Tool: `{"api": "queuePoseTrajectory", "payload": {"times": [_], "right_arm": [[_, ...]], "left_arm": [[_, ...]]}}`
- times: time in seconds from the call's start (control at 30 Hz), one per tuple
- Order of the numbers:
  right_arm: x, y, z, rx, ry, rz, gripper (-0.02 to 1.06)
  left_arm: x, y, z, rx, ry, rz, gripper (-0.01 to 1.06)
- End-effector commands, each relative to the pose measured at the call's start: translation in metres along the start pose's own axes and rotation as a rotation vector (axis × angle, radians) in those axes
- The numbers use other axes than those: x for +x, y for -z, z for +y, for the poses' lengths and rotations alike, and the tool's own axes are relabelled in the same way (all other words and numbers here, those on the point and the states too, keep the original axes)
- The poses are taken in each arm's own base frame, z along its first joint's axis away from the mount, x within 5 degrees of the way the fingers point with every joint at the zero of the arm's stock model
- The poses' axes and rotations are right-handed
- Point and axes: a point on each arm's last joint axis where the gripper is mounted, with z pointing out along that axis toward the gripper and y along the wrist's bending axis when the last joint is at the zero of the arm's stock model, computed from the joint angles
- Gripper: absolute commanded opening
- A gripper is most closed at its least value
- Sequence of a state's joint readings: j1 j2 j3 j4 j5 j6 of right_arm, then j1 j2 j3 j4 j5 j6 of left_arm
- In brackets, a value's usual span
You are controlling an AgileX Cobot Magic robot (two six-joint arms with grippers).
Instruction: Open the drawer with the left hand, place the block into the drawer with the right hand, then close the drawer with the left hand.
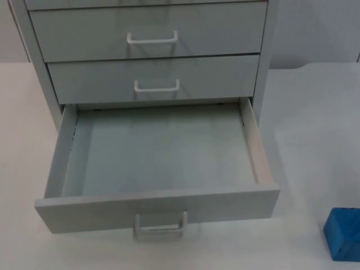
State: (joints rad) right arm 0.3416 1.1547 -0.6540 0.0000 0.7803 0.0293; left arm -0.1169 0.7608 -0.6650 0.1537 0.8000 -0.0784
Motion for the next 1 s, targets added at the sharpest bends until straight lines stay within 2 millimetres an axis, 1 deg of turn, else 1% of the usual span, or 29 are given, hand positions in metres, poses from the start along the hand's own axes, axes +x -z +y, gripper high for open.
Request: {"api": "queuePoseTrajectory", "payload": {"times": [0.0, 0.17, 0.2, 0.23, 0.33, 0.37, 0.5, 0.53, 0.67, 0.7, 0.73, 0.83, 0.87, 0.97], "right_arm": [[-0.004, -0.01, 0.006, -0.01, -0.005, 0.016, 1.05], [-0.021, -0.053, 0.026, 0.062, -0.009, 0.11, 1.05], [-0.021, -0.053, 0.026, 0.062, -0.009, 0.11, 1.05], [-0.029, -0.063, 0.031, 0.098, -0.006, 0.11, 1.05], [-0.037, -0.088, 0.037, 0.117, -0.03, 0.08, 1.05], [-0.037, -0.088, 0.037, 0.117, -0.03, 0.08, 1.05], [-0.035, -0.114, 0.04, 0.112, -0.057, 0.117, 1.05], [-0.035, -0.114, 0.04, 0.112, -0.057, 0.117, 1.05], [-0.034, -0.132, 0.042, 0.095, -0.072, 0.123, 1.05], [-0.034, -0.132, 0.042, 0.095, -0.072, 0.123, 1.05], [-0.034, -0.136, 0.043, 0.088, -0.087, 0.116, 1.04], [-0.035, -0.141, 0.045, 0.077, -0.105, 0.105, 1.0], [-0.035, -0.141, 0.045, 0.077, -0.105, 0.105, 1.0], [-0.035, -0.141, 0.045, 0.078, -0.112, 0.105, 0.94]], "left_arm": [[-0.001, 0.0, 0.0, 0.007, 0.016, -0.019, 1.05], [-0.002, 0.001, 0.0, 0.008, 0.016, -0.028, 1.05], [-0.002, 0.001, 0.0, 0.008, 0.016, -0.028, 1.05], [-0.002, 0.001, 0.0, 0.008, 0.016, -0.028, 1.05], [-0.002, 0.001, 0.0, 0.008, 0.016, -0.028, 1.05], [-0.002, 0.001, 0.0, 0.008, 0.016, -0.028, 1.05], [-0.001, 0.001, -0.001, 0.013, 0.021, -0.027, 1.05], [-0.001, 0.001, -0.001, 0.013, 0.021, -0.027, 1.05], [-0.001, 0.001, -0.001, 0.013, 0.021, -0.027, 1.05], [-0.001, 0.001, -0.001, 0.013, 0.021, -0.027, 1.05], [-0.002, 0.001, -0.001, 0.013, 0.021, -0.03, 1.05], [-0.002, 0.001, -0.001, 0.013, 0.021, -0.03, 1.05], [-0.002, 0.001, -0.001, 0.013, 0.021, -0.03, 1.05], [-0.002, 0.001, -0.001, 0.013, 0.021, -0.03, 1.05]]}}
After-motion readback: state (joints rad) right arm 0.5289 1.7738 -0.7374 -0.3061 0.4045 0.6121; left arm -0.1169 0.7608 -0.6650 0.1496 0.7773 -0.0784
